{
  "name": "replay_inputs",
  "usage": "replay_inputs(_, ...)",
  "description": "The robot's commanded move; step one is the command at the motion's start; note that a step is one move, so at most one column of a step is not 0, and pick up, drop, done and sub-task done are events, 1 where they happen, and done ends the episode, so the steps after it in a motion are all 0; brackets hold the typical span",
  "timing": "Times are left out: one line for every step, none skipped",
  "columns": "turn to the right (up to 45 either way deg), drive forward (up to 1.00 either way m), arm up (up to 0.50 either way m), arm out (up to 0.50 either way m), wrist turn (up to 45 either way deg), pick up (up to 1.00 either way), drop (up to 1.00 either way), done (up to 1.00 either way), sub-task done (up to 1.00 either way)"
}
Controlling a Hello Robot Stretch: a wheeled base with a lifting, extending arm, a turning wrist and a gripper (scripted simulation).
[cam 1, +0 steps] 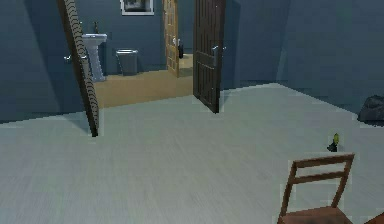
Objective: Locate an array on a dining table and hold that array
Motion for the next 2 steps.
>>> replay_inputs(0.0,0.0,0.0,0.0,42.0,0.0,0.0,0.0,0.0)
replay_inputs(0.0,0.0,-0.3,0.0,0.0,0.0,0.0,0.0,0.0)
